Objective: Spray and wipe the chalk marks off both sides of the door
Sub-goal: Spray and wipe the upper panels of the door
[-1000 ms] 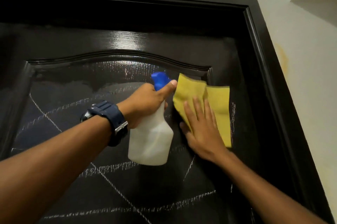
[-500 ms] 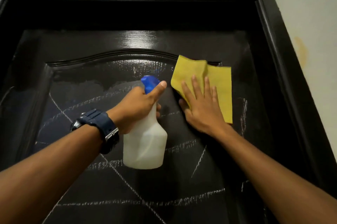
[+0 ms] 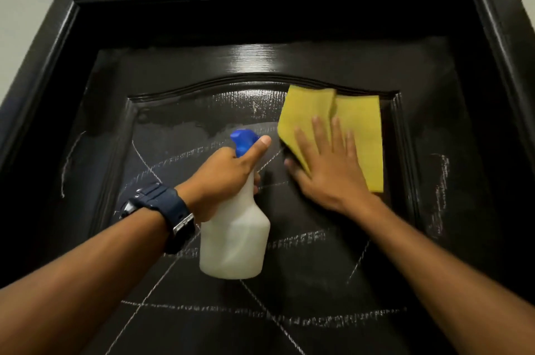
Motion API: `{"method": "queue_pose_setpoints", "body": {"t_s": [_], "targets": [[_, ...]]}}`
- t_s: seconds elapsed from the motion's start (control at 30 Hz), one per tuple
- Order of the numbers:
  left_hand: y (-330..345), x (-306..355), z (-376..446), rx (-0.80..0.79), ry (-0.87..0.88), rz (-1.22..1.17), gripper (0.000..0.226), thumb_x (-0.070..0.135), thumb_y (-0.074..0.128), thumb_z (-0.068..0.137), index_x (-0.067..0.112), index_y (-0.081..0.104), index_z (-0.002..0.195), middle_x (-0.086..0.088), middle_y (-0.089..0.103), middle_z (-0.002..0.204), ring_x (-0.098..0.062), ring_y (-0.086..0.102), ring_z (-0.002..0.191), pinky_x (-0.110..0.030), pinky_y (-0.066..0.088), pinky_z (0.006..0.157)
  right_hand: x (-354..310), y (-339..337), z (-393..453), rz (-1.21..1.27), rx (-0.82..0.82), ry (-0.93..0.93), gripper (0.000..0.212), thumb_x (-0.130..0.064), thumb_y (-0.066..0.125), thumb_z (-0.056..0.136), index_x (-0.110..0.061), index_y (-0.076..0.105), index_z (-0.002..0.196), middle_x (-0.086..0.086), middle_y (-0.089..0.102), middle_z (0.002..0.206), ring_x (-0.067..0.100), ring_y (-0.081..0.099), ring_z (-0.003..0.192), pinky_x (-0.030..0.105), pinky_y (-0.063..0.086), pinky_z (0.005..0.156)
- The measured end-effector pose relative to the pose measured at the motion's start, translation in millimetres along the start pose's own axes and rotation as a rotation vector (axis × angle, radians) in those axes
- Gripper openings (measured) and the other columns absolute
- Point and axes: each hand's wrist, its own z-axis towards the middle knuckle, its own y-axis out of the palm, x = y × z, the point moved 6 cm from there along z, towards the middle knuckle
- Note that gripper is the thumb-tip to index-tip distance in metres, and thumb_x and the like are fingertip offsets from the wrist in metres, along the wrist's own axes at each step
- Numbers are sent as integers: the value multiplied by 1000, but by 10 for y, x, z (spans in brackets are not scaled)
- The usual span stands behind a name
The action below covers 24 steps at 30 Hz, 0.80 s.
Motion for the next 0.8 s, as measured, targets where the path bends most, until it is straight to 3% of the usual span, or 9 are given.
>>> {"method": "queue_pose_setpoints", "body": {"t_s": [0.1, 0.2, 0.37, 0.47, 0.53, 0.63, 0.7, 0.73, 0.8], "targets": [[-110, -54, -45, -13, 12, -1, 78, 71, 57, 86, -6, 66, 92, -13, 63, 73, -24, 62, 64, -45, 58, 72, -337, 210, -814, -36, -97, -194, 86, -83, 15, 89, -37, -3, 160, 1, -20, 167, 30, -24, 152, 55, -6, 123], [-211, 21, -36, 14, 77, 93, 71, 73, 56, 86, 3, 64, 83, -17, 64, 73, -26, 61, 67, -56, 57, 83, -229, 132, -659, -86, -149, -180, 82, -83, 4, 87, -43, -6, 158, -5, -20, 166, 27, -24, 152, 54, -5, 122], [-395, 136, 91, 74, 82, 83, 60, 67, 57, 89, 8, 62, 79, -11, 67, 74, -21, 61, 60, -37, 55, 66, -285, -166, 777, 34, -83, 0, 68, -70, 8, 97, -43, -3, 158, -5, -19, 167, 30, -25, 151, 55, -16, 120], [-501, 87, 100, 86, 57, 90, 61, 66, 56, 91, 7, 62, 79, -13, 64, 72, -23, 59, 60, -34, 51, 62, -540, -21, 585, 56, -66, 7, 74, -71, 6, 95, -36, -3, 160, 1, -18, 167, 31, -25, 151, 55, -16, 120], [-552, 51, 86, 79, 62, 86, 58, 65, 55, 92, 7, 61, 84, -14, 61, 74, -22, 56, 59, -34, 48, 62, -901, 190, -25, 78, -78, -128, 81, -71, 6, 90, -32, -4, 160, 4, -18, 167, 31, -24, 151, 55, -12, 121], [-630, 5, 33, 51, 35, 93, 56, 64, 54, 92, 9, 59, 89, -14, 62, 79, -23, 58, 62, -34, 50, 63, -1232, 392, -746, 60, -86, -274, 81, -68, 21, 93, -27, 8, 162, 5, -1, 169, 31, -5, 155, 54, 7, 122], [-711, 14, 16, 53, 35, 113, 56, 64, 55, 92, 8, 59, 89, -17, 60, 78, -22, 59, 60, -33, 51, 60, -1150, 327, -385, 35, -92, -266, 80, -68, 23, 93, -29, 11, 161, 4, 7, 169, 31, 16, 154, 53, 19, 118], [-755, 27, 3, 64, 32, 142, 56, 65, 54, 92, 9, 59, 89, -17, 58, 78, -21, 59, 60, -31, 50, 58, -1111, 242, -90, 17, -59, -250, 77, -67, 21, 94, -31, 8, 161, 3, 4, 169, 30, 18, 153, 52, 18, 118], [-872, 39, -8, 94, 13, 162, 60, 65, 52, 92, 6, 61, 89, -15, 61, 78, -21, 58, 60, -29, 50, 55, -1024, 54, 584, 70, -59, -149, 69, -64, 16, 100, -33, 2, 161, -1, -6, 169, 27, 1, 156, 51, 3, 122]]}}
